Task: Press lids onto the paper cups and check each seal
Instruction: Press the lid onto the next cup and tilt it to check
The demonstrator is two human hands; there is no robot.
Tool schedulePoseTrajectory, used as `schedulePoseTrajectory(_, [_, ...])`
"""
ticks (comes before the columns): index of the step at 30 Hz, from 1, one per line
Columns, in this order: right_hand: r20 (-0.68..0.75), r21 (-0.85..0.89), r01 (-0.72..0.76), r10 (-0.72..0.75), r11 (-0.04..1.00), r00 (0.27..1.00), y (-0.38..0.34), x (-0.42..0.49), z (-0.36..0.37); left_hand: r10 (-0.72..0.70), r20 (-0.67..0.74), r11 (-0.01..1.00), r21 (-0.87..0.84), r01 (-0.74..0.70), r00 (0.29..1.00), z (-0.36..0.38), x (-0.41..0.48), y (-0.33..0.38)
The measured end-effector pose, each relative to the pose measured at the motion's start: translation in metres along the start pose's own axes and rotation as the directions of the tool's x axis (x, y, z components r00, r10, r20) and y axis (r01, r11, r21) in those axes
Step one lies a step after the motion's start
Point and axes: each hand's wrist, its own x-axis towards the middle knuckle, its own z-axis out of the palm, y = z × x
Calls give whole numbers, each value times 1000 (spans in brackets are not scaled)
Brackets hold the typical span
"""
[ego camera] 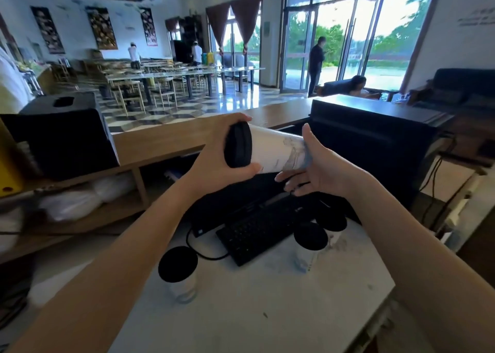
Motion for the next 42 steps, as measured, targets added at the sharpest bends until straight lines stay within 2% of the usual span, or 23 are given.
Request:
schedulePoseTrajectory(2, [-31,81,40,-38,996,999,-1,-3,5,126,76,988,80,-132,989,-6,-1,-3])
schedulePoseTrajectory(3, [-65,144,82,-73,986,995,0,-4,7,136,115,984,96,-148,984,-8,-2,-4])
schedulePoseTrajectory(5, [-101,251,189,-168,950,981,6,-6,7,40,177,998,35,-47,983,-10,-3,-10])
schedulePoseTrajectory(6, [-106,272,237,-215,933,971,11,-7,6,-64,181,994,-80,80,981,-10,-4,-12])
schedulePoseTrajectory(7, [-105,283,284,-265,916,959,16,-9,5,-190,183,939,-253,233,965,-9,-5,-12])
schedulePoseTrajectory(9, [-84,300,360,-352,883,932,24,-13,2,-399,293,678,-544,494,869,-6,-4,-12])
schedulePoseTrajectory(10, [-56,300,390,-392,871,918,27,-14,1,-444,375,553,-600,578,814,-6,-2,-12])
schedulePoseTrajectory(11, [-25,287,417,-428,863,903,29,-15,-1,-470,428,474,-615,630,772,-5,-1,-10])
schedulePoseTrajectory(13, [21,200,478,-491,855,871,30,-16,-5,-548,431,394,-623,676,717,-3,3,-6])
schedulePoseTrajectory(15, [43,109,520,-526,847,849,29,-17,-10,-629,385,361,-625,692,676,0,8,2])
schedulePoseTrajectory(17, [46,169,498,-512,851,858,28,-16,-12,-633,348,399,-620,676,692,4,11,5])
schedulePoseTrajectory(19, [13,266,386,-403,884,915,26,-15,-11,-583,265,546,-572,612,768,10,9,5])
schedulePoseTrajectory(21, [-33,222,227,-225,948,974,24,-14,-6,-498,150,741,-439,509,854,15,4,6])
schedulePoseTrajectory(23, [-47,133,144,-139,981,989,24,-13,-3,-312,62,922,-222,318,948,14,-2,11])
schedulePoseTrajectory(25, [-46,179,185,-180,966,983,24,-12,-2,-125,83,987,-90,133,989,9,-6,13])
schedulePoseTrajectory(27, [-51,275,259,-255,926,966,26,-11,-4,-70,148,995,-62,80,986,2,-9,9])
schedulePoseTrajectory(30, [-32,322,340,-349,884,937,30,-12,-8,-216,226,965,-102,244,950,-4,-11,3])
schedulePoseTrajectory(31, [-15,317,364,-379,876,925,31,-11,-9,-308,226,916,-191,352,924,-2,-10,4])
schedulePoseTrajectory(33, [8,295,409,-431,863,903,33,-10,-10,-486,246,745,-386,545,839,4,-7,6])
schedulePoseTrajectory(35, [13,266,447,-467,854,884,34,-9,-9,-581,289,609,-465,642,761,7,-2,6])
schedulePoseTrajectory(37, [16,236,471,-488,850,873,34,-10,-9,-607,298,550,-512,660,737,9,2,5])
schedulePoseTrajectory(39, [22,266,475,-497,839,867,34,-9,-10,-600,259,561,-538,629,757,11,3,3])
schedulePoseTrajectory(42, [1,472,411,-466,780,885,39,-5,-8,-543,120,679,-520,518,831,18,1,1])
